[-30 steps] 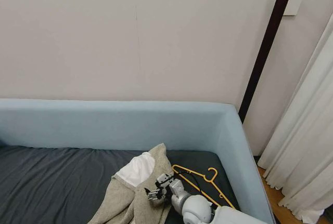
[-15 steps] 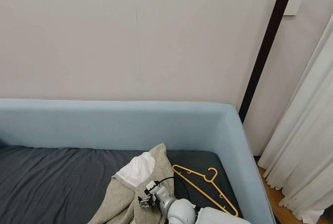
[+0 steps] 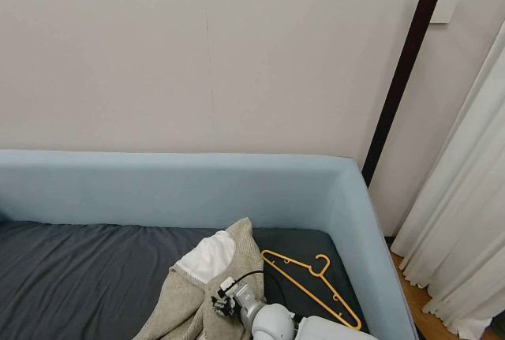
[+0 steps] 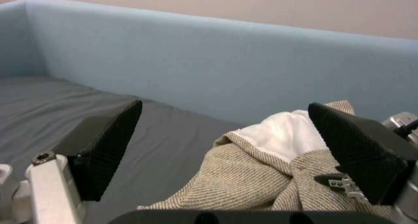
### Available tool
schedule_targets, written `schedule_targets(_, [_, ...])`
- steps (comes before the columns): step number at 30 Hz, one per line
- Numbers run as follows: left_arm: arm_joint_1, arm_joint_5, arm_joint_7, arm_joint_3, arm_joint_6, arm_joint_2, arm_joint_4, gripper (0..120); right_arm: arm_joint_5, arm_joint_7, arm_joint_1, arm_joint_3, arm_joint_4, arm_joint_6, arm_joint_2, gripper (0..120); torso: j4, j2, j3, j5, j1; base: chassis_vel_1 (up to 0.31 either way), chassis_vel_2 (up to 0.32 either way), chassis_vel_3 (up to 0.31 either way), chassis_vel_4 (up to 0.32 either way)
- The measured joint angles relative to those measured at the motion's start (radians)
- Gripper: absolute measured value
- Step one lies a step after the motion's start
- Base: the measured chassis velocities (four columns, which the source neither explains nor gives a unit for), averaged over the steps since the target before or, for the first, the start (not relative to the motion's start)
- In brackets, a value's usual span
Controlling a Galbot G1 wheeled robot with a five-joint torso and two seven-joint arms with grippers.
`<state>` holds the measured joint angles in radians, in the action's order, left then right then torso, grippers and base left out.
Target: Pick up the clothes from the sofa and hang them on the clothes hanger.
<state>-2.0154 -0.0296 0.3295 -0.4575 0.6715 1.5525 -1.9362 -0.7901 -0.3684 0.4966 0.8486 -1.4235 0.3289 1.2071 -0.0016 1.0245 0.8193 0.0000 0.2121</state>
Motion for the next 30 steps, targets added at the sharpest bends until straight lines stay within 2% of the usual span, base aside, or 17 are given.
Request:
schedule_targets(7, [0.000,0.000,0.000,0.000,0.001,0.000,0.000,100,-0.009,-0.013,0.005,0.000,-0.008,-0.003,-0.001,23,0.0000,0.000,0.000,0.0000,0.000,0.000,0.000,0.000,0.000])
schedule_targets(8, [0.000,0.000,0.000,0.000,0.001,0.000,0.000,100,-0.009,-0.013,0.005,0.000,-0.008,-0.003,-0.001,23,0.0000,0.000,0.000,0.0000,0.000,0.000,0.000,0.000,0.000])
schedule_targets(13, [-0.002,-0.001,0.000,0.000,0.003,0.000,-0.002,100,-0.018,-0.020,0.005,-0.004,-0.035,-0.005,-0.016,2,0.0000,0.000,0.000,-0.0002,0.000,0.000,0.000,0.000,0.000])
schedule_targets(26, [0.000,-0.001,-0.001,0.001,0.003,-0.003,-0.002,100,-0.039,-0.028,0.018,-0.042,-0.108,-0.029,-0.059,0,0.0001,0.000,0.000,-0.0002,0.000,0.000,0.000,0.000,0.000])
schedule_targets(30, [0.010,-0.012,-0.001,-0.008,-0.003,-0.018,-0.002,100,-0.028,-0.015,0.018,-0.089,-0.179,-0.046,-0.128,0,0.0002,0.000,0.000,-0.0001,0.000,0.000,0.000,0.000,0.000])
